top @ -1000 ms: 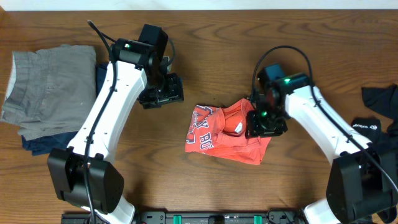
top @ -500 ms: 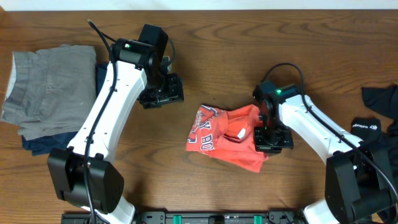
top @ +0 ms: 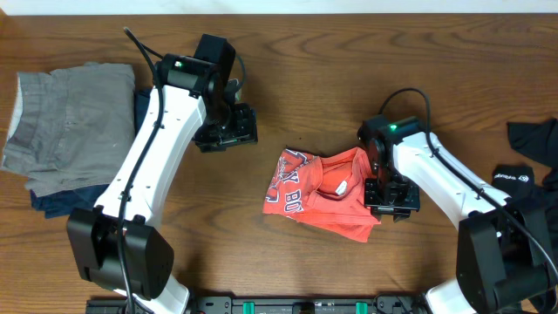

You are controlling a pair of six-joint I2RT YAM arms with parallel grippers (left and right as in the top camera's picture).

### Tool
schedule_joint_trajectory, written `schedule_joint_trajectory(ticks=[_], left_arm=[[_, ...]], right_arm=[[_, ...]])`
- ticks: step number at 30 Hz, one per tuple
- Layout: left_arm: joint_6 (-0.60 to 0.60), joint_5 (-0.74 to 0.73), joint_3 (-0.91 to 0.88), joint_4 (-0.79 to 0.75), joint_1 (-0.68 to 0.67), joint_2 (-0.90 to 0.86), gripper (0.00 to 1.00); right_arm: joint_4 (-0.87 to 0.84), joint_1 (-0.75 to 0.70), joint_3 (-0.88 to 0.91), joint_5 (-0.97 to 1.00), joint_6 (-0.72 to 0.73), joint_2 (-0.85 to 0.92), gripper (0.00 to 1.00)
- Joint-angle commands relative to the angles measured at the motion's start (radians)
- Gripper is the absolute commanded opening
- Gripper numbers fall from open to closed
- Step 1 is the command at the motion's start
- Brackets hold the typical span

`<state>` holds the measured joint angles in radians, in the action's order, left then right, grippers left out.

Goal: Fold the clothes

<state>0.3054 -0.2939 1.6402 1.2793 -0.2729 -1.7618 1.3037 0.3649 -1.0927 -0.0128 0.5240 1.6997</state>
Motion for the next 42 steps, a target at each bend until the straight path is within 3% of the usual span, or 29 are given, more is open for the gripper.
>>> schedule_joint_trajectory(ticks=[1,5,7,21,25,27,28,29,31,35,37,39,42], left_arm=[[-0.033,-0.011,-0.01,0.006,0.002,-0.004,0.66],[-0.032,-0.011,-0.01,0.005,0.002,-0.004,0.66],[-0.032,-0.011,-0.01,0.006,0.003,-0.004,0.66],[-0.032,-0.009,-0.01,0.006,0.002,-0.004,0.66],[-0.032,-0.009,-0.01,0.006,0.002,-0.004,0.66],[-0.032,-0.009,-0.01,0.006,0.002,-0.004,0.66],[-0.032,-0.009,-0.01,0.006,0.003,-0.004,0.66],[-0.032,-0.009,-0.01,0.006,0.003,-0.004,0.66],[-0.032,-0.009,-0.01,0.007,0.003,-0.004,0.66],[-0.032,-0.009,-0.01,0.005,0.002,-0.004,0.66],[-0.033,-0.009,-0.01,0.005,0.003,-0.004,0.66],[-0.032,-0.009,-0.01,0.005,0.002,-0.004,0.66],[-0.033,-0.009,-0.01,0.007,0.003,-0.004,0.66]], right_arm=[[-0.001,-0.006,-0.075,-0.033,-0.027,-0.068,0.31],[-0.06,0.003,-0.165,-0.18,-0.205,-0.12,0.51],[-0.093,0.022,-0.172,-0.252,-0.277,-0.121,0.54],[-0.188,0.213,-0.13,-0.186,-0.378,0.038,0.55],[-0.189,0.215,-0.13,-0.084,-0.33,0.086,0.42],[-0.179,0.216,-0.13,-0.081,-0.331,0.1,0.24],[-0.155,0.215,-0.13,-0.081,-0.343,0.101,0.08],[-0.119,0.215,-0.13,-0.079,-0.35,0.101,0.01],[0.005,0.203,-0.131,-0.013,-0.31,0.09,0.01],[0.174,0.155,-0.131,0.23,-0.065,0.057,0.01],[0.206,0.125,-0.131,0.301,0.011,0.039,0.02],[0.209,0.099,-0.131,0.295,0.007,0.031,0.23],[0.238,0.075,-0.129,0.294,-0.006,0.033,0.33]])
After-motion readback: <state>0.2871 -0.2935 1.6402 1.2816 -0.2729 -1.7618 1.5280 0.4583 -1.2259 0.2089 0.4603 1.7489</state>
